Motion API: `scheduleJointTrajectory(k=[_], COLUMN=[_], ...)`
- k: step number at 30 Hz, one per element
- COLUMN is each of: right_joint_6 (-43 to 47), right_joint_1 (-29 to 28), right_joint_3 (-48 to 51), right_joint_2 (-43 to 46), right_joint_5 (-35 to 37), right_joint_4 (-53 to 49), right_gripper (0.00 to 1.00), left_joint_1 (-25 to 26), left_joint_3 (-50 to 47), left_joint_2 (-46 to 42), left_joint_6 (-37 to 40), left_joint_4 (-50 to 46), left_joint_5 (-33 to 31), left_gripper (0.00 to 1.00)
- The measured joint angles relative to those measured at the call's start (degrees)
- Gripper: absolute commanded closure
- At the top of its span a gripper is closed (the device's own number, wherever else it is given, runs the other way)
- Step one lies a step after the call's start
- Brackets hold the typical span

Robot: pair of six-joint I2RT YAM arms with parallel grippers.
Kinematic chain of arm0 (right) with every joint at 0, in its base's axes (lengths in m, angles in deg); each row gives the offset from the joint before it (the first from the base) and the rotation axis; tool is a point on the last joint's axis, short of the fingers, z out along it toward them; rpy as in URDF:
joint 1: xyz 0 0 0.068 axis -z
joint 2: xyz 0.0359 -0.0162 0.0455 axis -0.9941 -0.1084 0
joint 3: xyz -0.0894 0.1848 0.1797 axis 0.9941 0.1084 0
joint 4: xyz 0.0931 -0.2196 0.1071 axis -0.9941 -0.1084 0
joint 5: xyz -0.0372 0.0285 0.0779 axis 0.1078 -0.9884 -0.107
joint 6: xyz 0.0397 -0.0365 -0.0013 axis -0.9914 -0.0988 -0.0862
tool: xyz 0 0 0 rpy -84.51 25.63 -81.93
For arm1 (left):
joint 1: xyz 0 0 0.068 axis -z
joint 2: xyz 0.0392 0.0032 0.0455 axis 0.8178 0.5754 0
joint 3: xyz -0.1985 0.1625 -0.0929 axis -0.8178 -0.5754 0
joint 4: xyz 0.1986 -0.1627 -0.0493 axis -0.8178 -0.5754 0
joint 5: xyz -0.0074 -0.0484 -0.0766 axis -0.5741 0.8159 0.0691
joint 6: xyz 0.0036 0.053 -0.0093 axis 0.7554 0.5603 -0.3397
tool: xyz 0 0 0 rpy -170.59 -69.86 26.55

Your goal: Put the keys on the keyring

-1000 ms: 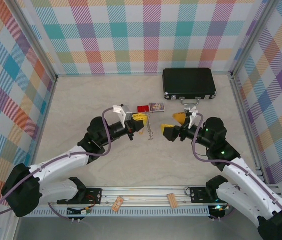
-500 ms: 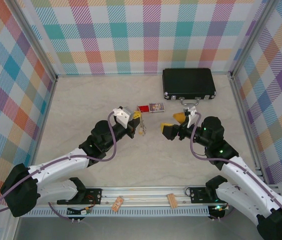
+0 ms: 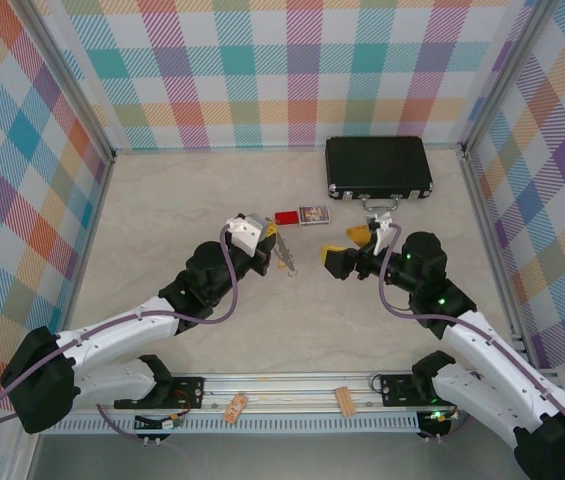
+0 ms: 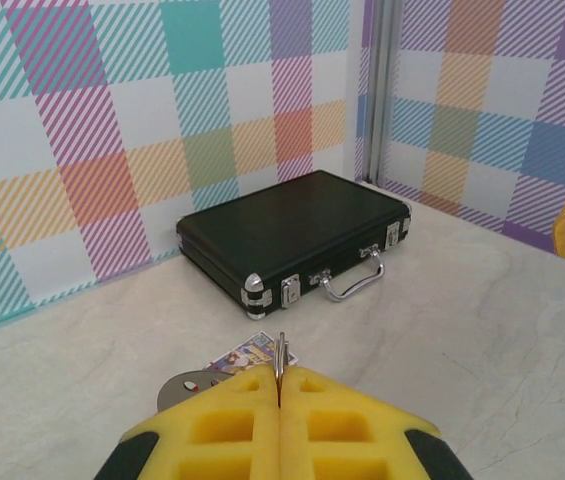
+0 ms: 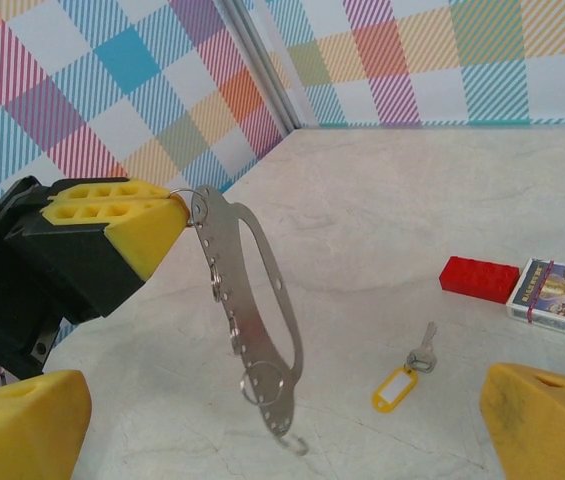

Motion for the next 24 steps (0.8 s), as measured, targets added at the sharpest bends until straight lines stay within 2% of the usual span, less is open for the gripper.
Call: scheduleJointTrajectory(k=[3,7,11,15,19,24], right_joint_6=[0.0,0.1,0.1,-0.6,-2.3,-3.9], right_joint_1=[0.0,0.0,0.0,0.0,0.0,-1.3], right_joint_3=[0.0,-2.1,-7.1,-14.1,-21.2,-33.6], right_joint_2=[-1.6,-7.6,-16.4,-26.9,-37.2,-51.5], right_joint_5=[0.5,0.9,1.3,1.2,0.7,1.0], right_joint_4=[-0.4,-3.7,-7.5,-10.6,-13.7,-20.9], right_gripper=[0.04,0.19,0.34,0.42,0.58,0.61], left_joint_1=[0.0,0.0,0.0,0.0,0.0,0.0], left_joint_3=[0.0,0.0,-1.2,-3.3,-6.1,-9.1], left_joint_2=[0.0,-0.4,-2.7,-5.9,-9.0,-12.3], left_joint_6=[0.0,-0.3,-0.7,-1.5,-1.6,-1.5], left_joint_4=[-0.4,-2.4,-3.5,-4.7,-5.7,-6.4], left_joint_5=[-1.4,-4.9,-9.5,-15.0,-19.8,-22.1], left_gripper=[1.0,1.0,1.0,1.0,1.0,1.0])
